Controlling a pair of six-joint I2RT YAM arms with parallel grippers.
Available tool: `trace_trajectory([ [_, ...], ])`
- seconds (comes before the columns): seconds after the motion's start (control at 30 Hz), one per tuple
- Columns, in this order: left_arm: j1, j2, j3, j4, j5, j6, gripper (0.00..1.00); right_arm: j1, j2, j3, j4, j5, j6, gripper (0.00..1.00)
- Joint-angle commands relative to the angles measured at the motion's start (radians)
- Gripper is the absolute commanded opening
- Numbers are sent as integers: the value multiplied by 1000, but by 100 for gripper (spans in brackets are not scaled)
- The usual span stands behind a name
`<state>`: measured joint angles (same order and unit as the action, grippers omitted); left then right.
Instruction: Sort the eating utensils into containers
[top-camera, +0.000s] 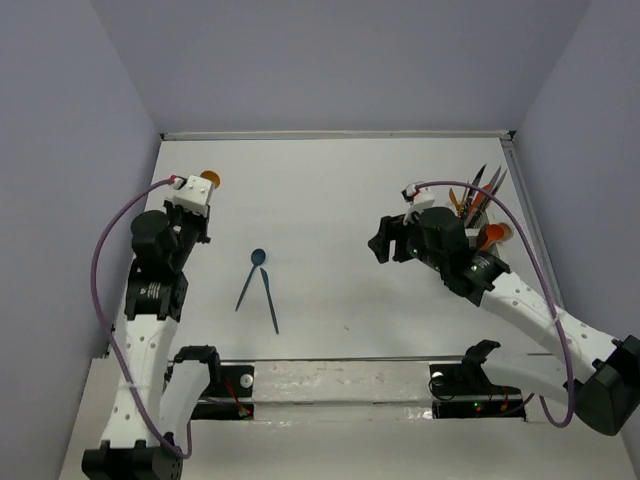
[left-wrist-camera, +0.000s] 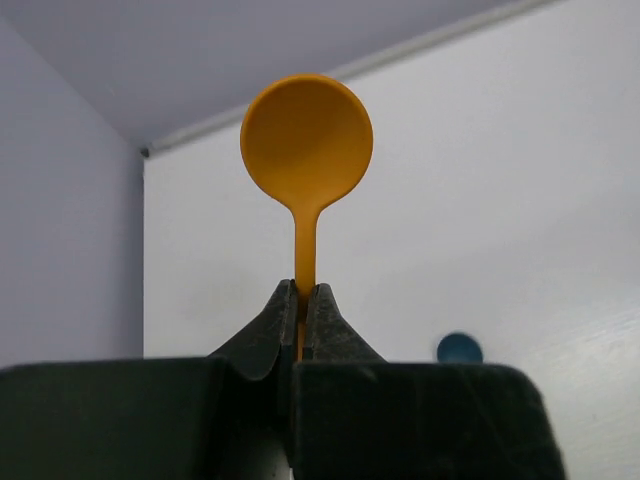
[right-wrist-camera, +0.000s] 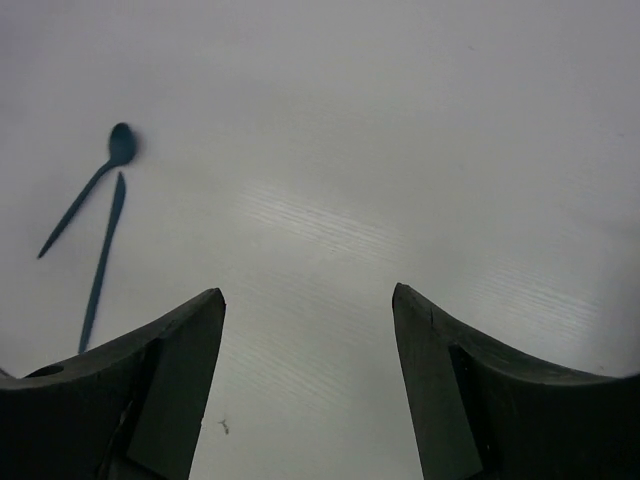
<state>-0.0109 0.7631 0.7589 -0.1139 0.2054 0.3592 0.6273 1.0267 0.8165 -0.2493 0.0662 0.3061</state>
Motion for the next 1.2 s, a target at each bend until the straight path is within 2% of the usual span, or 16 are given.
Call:
trace_trajectory([
  [0.0,2,-140,104,-18,184,-210,0,172,1,85,232,-106,-35,76],
  [0.17,2,-143,131,-31,276,-351,0,412,151,217,422,32,-125,75],
  [0.27,2,-157,89,11,308,-439,0,489,307,312,551,96,-153,74],
  [0.33,2,-185,71,37,311,-447,0,534,398,370,585,86,-156,73],
  [0.37,2,-194,69,39,315,-447,0,545,485,439,593,86,-148,73],
  [0.5,2,-234,48,52,312,-454,0,572,637,587,593,58,-128,73],
  [0.77,35,-303,-15,91,316,-460,0,572,723,665,604,130,-38,70],
  [1.07,51,-318,-36,106,348,-474,0,572,831,768,590,121,-38,57],
  [1.17,57,-324,-46,106,362,-471,0,572,854,794,587,139,-45,44],
])
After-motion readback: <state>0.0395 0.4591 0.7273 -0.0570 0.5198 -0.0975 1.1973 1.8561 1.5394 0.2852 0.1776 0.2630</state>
